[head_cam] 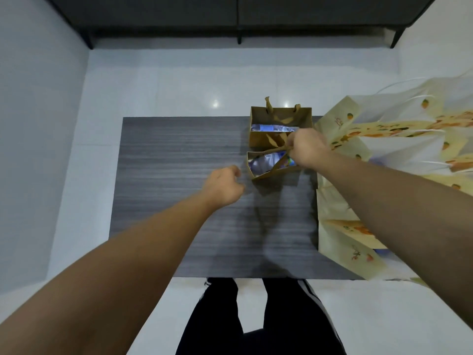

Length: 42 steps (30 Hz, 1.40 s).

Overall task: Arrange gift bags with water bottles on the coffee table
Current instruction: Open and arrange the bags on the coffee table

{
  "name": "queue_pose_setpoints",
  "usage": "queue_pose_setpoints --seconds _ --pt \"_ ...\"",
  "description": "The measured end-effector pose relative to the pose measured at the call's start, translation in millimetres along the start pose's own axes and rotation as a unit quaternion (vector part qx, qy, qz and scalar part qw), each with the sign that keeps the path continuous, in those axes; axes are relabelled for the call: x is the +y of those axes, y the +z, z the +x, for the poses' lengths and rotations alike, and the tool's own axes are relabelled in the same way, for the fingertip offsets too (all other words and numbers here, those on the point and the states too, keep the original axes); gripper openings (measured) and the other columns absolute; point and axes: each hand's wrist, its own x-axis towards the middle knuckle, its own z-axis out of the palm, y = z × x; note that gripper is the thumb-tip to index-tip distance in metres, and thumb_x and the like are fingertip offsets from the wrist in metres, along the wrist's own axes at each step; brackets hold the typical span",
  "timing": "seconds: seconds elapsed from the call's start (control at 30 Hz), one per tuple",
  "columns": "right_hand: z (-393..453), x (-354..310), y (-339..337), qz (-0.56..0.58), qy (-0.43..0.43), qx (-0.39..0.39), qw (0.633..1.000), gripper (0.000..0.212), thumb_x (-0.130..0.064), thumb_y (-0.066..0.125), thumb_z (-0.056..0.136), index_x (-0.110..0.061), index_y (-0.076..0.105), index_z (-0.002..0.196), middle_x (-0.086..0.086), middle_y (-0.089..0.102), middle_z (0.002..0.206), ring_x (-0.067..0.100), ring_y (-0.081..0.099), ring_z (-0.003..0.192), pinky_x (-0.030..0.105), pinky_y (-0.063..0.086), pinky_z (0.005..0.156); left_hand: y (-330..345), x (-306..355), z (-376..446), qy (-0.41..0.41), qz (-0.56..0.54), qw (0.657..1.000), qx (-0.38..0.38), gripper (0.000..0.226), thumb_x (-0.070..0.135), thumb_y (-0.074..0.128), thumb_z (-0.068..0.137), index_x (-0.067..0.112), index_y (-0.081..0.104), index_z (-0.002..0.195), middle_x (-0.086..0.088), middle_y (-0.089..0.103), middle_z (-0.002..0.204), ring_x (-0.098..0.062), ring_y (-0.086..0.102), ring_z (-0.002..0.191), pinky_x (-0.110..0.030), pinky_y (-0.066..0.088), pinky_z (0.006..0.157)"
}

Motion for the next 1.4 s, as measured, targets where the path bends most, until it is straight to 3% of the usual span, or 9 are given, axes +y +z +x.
queue_pose_setpoints --seconds 0.17,0.4,0.53,0.67,0.8,1.07,1.23,1.33,1.4 --pt "2 4 2 0.000 0.026 0.002 1.000 0.015 -0.014 0.064 0.089 -0.021 0.074 0.098 0.001 0.066 0.088 0.021 0.062 0.078 0.028 0.045 0.061 -5 8 1 -0.006 0.009 1.000 0.014 0.047 0.029 0.062 0.097 0.020 0.049 0.141 -0.007 0.057 0.135 -0.022 0.056 0.115 -0.029 0.043 0.083" --pt "-1 21 1 0.000 0.012 0.006 1.000 0.014 -0.020 0.066 0.094 -0.021 0.072 0.106 0.001 0.065 0.093 0.019 0.061 0.082 0.035 0.058 0.073 13 40 13 -0.019 0.007 1.000 0.011 0.050 0.026 0.063 0.097 0.021 0.047 0.144 -0.006 0.055 0.136 -0.009 0.048 0.093 -0.025 0.043 0.077" --pt "-10 28 6 0.065 -0.014 0.007 0.998 0.017 -0.013 0.063 0.096 -0.019 0.073 0.109 0.004 0.066 0.102 0.021 0.062 0.093 0.038 0.058 0.082 21 52 14 -0.024 -0.008 1.000 0.007 0.047 0.024 0.063 0.097 0.022 0.049 0.142 0.003 0.051 0.109 -0.002 0.044 0.069 -0.016 0.034 0.054" --pt "-12 25 2 0.066 -0.036 0.010 0.997 0.021 -0.013 0.060 0.099 -0.017 0.071 0.116 0.008 0.064 0.110 0.024 0.059 0.107 0.039 0.054 0.092 26 60 15 -0.017 0.011 1.000 -0.005 0.043 0.025 0.063 0.097 0.022 0.051 0.138 0.002 0.053 0.109 -0.004 0.045 0.071 -0.018 0.036 0.056" --pt "-14 23 2 0.091 -0.036 0.037 0.994 0.023 -0.011 0.059 0.100 -0.016 0.071 0.119 0.006 0.062 0.105 0.022 0.057 0.102 0.033 0.051 0.087 28 63 15 -0.022 0.019 1.000 0.006 0.039 0.025 0.063 0.097 0.022 0.054 0.135 0.003 0.051 0.109 -0.008 0.048 0.086 -0.023 0.040 0.066" --pt "-5 25 20 0.122 -0.054 0.040 0.990 0.037 -0.020 0.063 0.098 -0.020 0.062 0.135 0.007 0.061 0.126 0.025 0.049 0.122 0.037 0.047 0.095 36 54 28 -0.038 0.019 0.999 0.023 0.047 0.022 0.063 0.097 0.020 0.049 0.142 0.001 0.051 0.110 -0.006 0.044 0.070 -0.014 0.030 0.051" --pt "-7 40 64 0.235 0.110 0.045 0.965 0.085 -0.029 0.074 0.081 -0.027 0.029 0.153 0.007 0.036 0.151 0.031 0.033 0.140 0.046 0.035 0.116 52 49 57 -0.082 -0.081 0.993 0.026 0.054 0.020 0.066 0.095 0.019 0.044 0.144 -0.008 0.050 0.133 -0.013 0.052 0.099 -0.027 0.045 0.078" --pt "5 52 89 0.325 0.295 0.033 0.898 0.070 -0.021 0.069 0.084 -0.017 0.039 0.147 0.012 0.048 0.144 0.033 0.046 0.132 0.047 0.043 0.109 60 44 79 -0.135 -0.159 0.977 0.055 0.068 0.020 0.065 0.096 0.018 0.030 0.154 -0.013 0.049 0.143 -0.020 0.054 0.109 -0.031 0.045 0.082" --pt "14 57 102 0.385 0.331 0.013 0.861 0.053 -0.018 0.064 0.088 -0.016 0.049 0.138 0.013 0.060 0.130 0.034 0.057 0.119 0.048 0.050 0.100 67 42 94 -0.158 -0.197 0.965 0.069 0.072 0.022 0.064 0.097 0.017 0.026 0.157 -0.014 0.046 0.148 -0.026 0.053 0.121 -0.034 0.046 0.089"
